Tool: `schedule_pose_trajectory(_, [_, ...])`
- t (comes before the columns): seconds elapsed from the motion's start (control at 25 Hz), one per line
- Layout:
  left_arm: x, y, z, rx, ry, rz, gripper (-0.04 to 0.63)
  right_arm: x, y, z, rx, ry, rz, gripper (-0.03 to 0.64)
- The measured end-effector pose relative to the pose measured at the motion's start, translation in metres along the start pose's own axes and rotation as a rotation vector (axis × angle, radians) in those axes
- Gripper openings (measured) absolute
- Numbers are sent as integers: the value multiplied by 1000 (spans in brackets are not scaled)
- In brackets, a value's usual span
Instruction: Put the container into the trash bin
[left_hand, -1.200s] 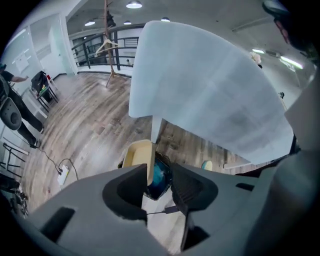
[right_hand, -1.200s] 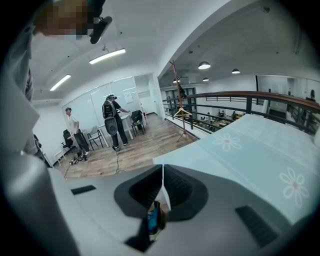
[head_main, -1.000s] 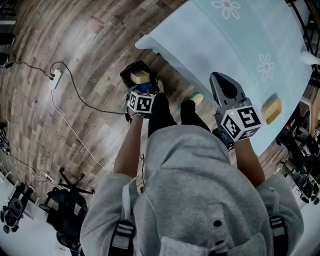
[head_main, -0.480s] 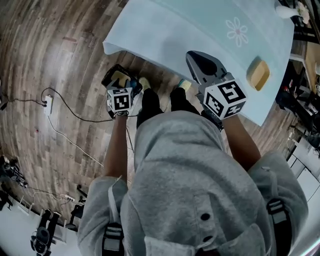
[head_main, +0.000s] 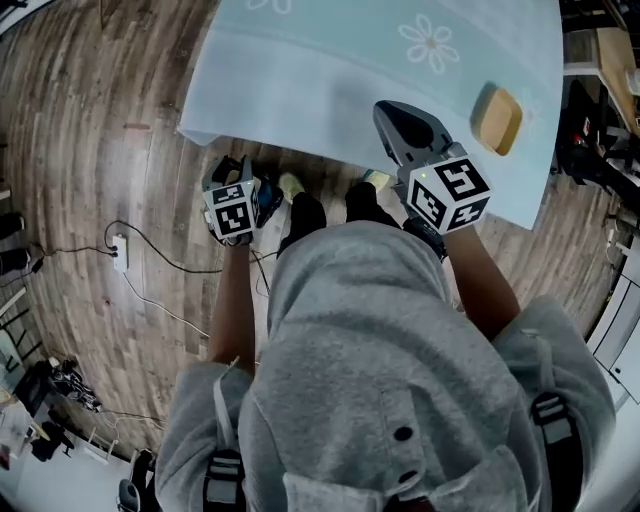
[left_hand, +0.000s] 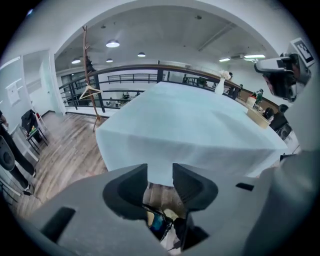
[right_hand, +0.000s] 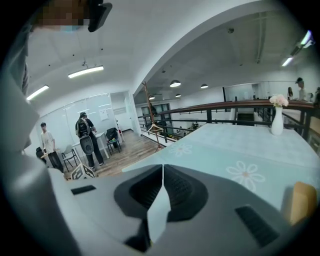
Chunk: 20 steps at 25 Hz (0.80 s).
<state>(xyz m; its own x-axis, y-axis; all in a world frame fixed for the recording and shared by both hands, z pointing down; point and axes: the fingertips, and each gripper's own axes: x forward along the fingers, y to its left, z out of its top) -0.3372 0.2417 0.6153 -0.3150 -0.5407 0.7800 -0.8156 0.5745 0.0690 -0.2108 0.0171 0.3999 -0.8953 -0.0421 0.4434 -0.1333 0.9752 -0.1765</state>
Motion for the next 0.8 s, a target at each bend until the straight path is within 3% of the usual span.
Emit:
schedule_pose_trajectory(0.44, [11,-66,105,167,-103,-65,153,-66,-89,0,108,-99,-184,31])
schedule_pose_trajectory(0.8, [48,-190,175,421,-141,-232,153,-147,-173,-19,191,-176,-384,31])
